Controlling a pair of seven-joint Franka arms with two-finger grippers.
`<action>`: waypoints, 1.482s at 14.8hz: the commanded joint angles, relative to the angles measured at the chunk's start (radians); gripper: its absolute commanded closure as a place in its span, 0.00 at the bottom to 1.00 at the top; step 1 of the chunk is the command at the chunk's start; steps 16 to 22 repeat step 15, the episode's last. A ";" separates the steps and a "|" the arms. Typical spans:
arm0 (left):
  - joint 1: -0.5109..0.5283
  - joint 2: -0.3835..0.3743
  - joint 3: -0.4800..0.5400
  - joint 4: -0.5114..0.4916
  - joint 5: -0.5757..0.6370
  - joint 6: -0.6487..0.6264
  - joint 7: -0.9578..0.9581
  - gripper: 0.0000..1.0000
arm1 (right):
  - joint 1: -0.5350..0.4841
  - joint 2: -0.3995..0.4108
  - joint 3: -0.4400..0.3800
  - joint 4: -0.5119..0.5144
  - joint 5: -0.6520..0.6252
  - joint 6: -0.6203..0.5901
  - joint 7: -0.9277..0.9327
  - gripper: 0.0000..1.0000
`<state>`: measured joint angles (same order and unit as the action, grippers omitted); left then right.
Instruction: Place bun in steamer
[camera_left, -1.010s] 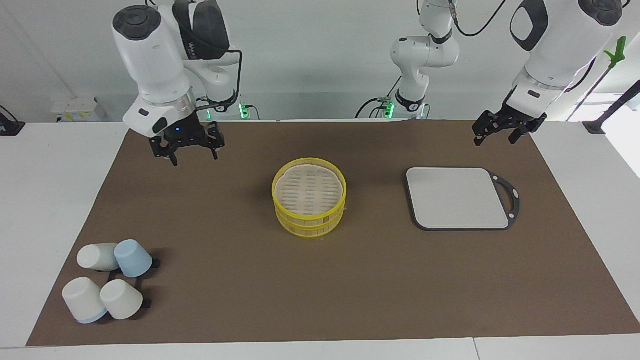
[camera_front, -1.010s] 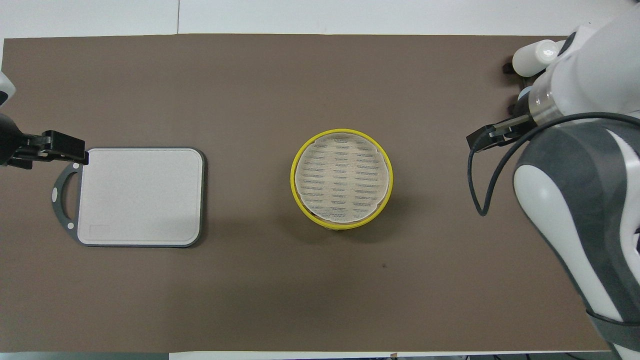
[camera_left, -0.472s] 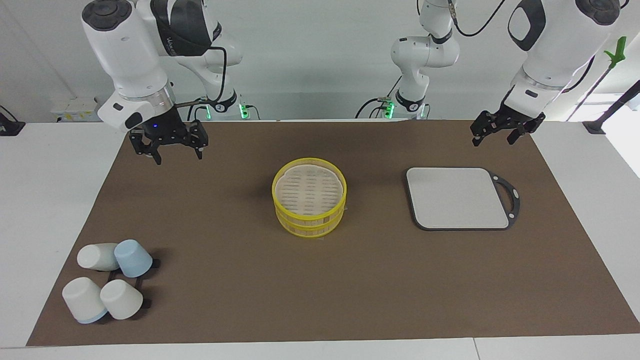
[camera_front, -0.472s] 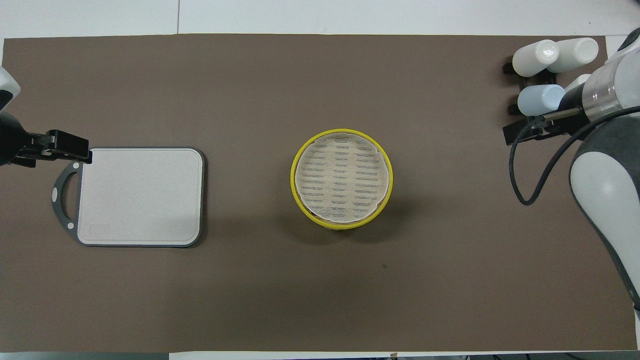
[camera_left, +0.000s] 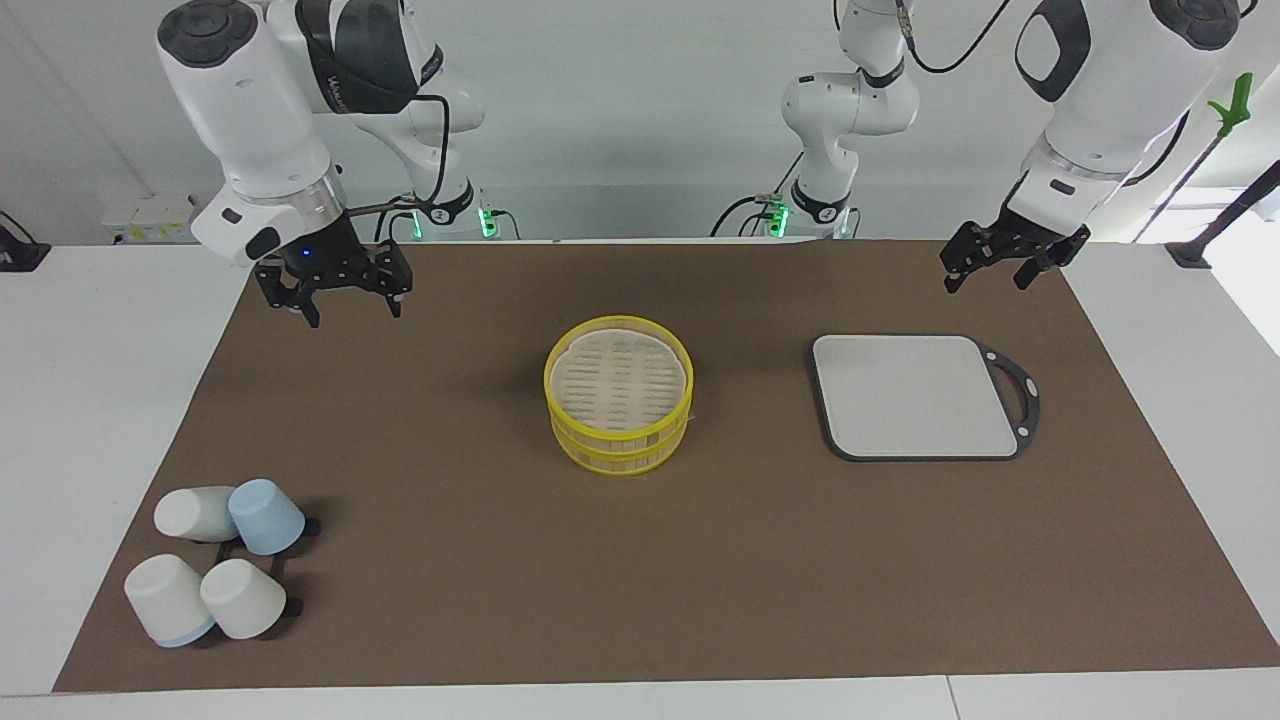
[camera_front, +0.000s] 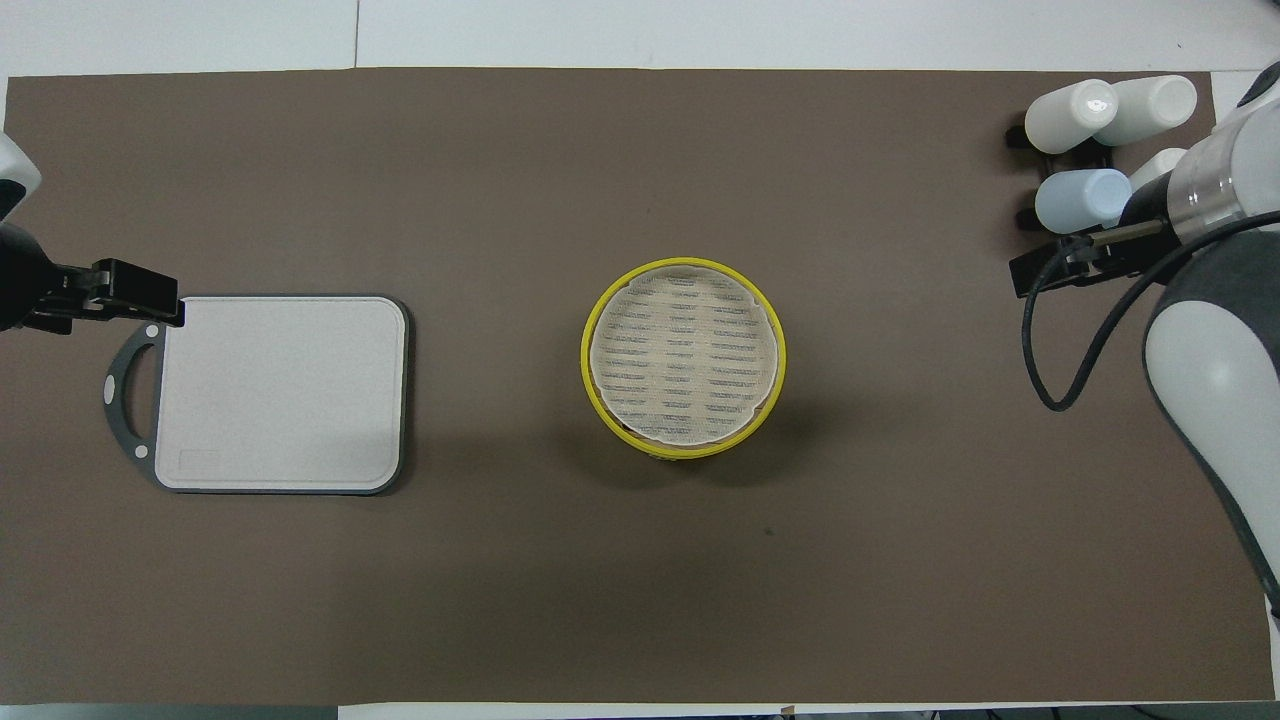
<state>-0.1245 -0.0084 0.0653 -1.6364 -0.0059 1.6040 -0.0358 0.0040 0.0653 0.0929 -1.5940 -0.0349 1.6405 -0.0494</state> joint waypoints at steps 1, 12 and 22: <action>-0.003 -0.015 0.005 -0.020 -0.014 0.019 0.016 0.00 | -0.015 -0.007 0.007 -0.006 0.015 -0.037 -0.010 0.00; -0.003 -0.013 0.005 -0.016 -0.014 0.017 0.014 0.00 | -0.029 -0.007 0.007 -0.006 0.015 -0.042 0.059 0.00; -0.003 -0.013 0.005 -0.014 -0.014 0.017 0.014 0.00 | -0.027 -0.008 0.008 -0.004 0.015 -0.042 0.059 0.00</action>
